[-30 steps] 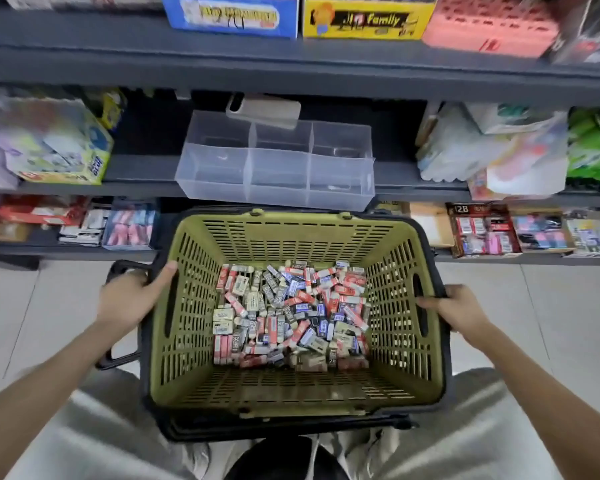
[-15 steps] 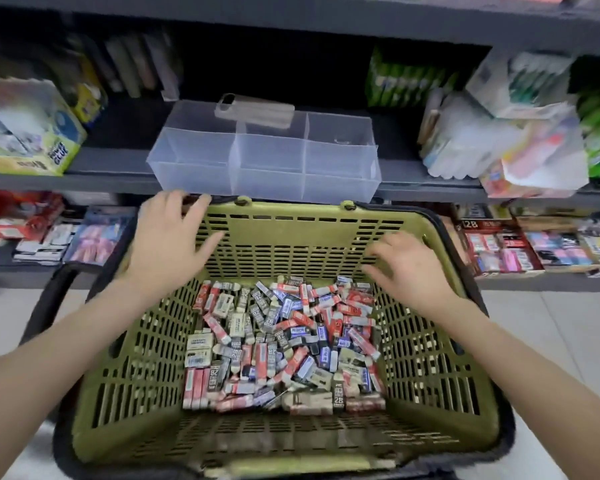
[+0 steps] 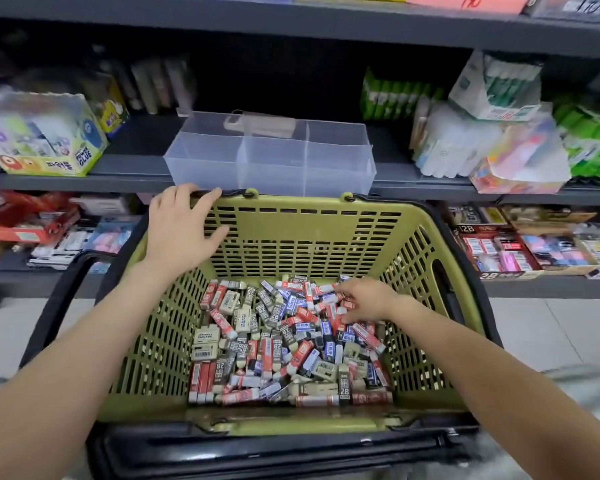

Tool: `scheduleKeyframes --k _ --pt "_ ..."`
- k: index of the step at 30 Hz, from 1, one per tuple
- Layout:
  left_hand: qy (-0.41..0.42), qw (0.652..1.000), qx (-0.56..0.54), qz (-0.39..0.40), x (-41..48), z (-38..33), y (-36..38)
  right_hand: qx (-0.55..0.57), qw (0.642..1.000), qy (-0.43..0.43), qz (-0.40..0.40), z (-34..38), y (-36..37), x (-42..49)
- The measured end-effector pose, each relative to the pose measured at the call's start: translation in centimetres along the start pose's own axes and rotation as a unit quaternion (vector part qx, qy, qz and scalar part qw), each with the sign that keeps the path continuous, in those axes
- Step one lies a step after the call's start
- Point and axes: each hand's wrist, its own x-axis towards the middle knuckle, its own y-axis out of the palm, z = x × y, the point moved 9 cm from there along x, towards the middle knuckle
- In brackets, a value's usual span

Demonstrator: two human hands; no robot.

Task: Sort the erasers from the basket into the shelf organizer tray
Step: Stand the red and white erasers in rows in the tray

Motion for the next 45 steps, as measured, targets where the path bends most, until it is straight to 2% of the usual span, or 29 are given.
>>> scheduleKeyframes --k 5,11,15,21,25,27,29,31,34,37,39,41,43,45 --pt "0.007 1.0 0.003 -0.001 0.6 0.2 0.2 -0.051 0.998 -0.029 0.018 0.1 1.7 2.2" --pt "0.002 1.0 0.012 0.009 1.1 0.1 0.4 -0.025 0.997 -0.04 0.054 0.2 3.0 3.2" --pt "-0.004 1.0 0.005 0.008 1.1 -0.1 0.1 0.003 1.0 -0.019 0.015 1.2 2.2 3.0" --pt "-0.015 0.999 -0.017 0.023 1.0 -1.7 0.2 0.159 0.987 0.01 -0.009 2.4 3.2 1.7" --pt "-0.038 0.998 -0.057 0.005 0.4 -3.4 0.0 0.151 0.987 0.03 -0.035 2.5 3.5 1.4" --pt "0.004 0.997 -0.075 -0.026 -0.3 -5.5 -0.6 0.133 0.99 0.013 -0.038 3.5 3.7 1.1" --pt "0.068 0.991 -0.112 0.015 0.5 -8.2 0.6 0.133 0.99 -0.001 -0.041 3.5 3.4 2.1" --pt "0.077 0.977 -0.169 0.108 -0.6 -10.0 2.8 0.131 0.99 -0.017 -0.053 4.4 3.5 1.9" --pt "-0.04 0.916 -0.305 0.257 -2.5 -10.2 7.4 0.14 0.988 -0.023 -0.069 4.6 3.7 1.8" --pt "-0.151 0.844 -0.397 0.329 -4.0 -9.9 10.5 0.24 0.969 -0.015 -0.053 4.5 3.9 1.4" --pt "-0.221 0.797 -0.445 0.343 -4.7 -9.4 12.0 0.372 0.927 0.015 -0.045 4.0 3.2 1.4" --pt "-0.286 0.74 -0.495 0.355 -5.9 -9.2 13.4 0.505 0.861 0.047 -0.044 4.0 2.1 1.4" --pt "-0.325 0.658 -0.569 0.37 -6.9 -10.1 14.2 0.592 0.803 0.056 -0.044 4.8 0.7 1.4" --pt "-0.356 0.543 -0.663 0.372 -7.5 -11.7 14.5 0.638 0.768 0.036 -0.051 6.3 -0.9 1.2"
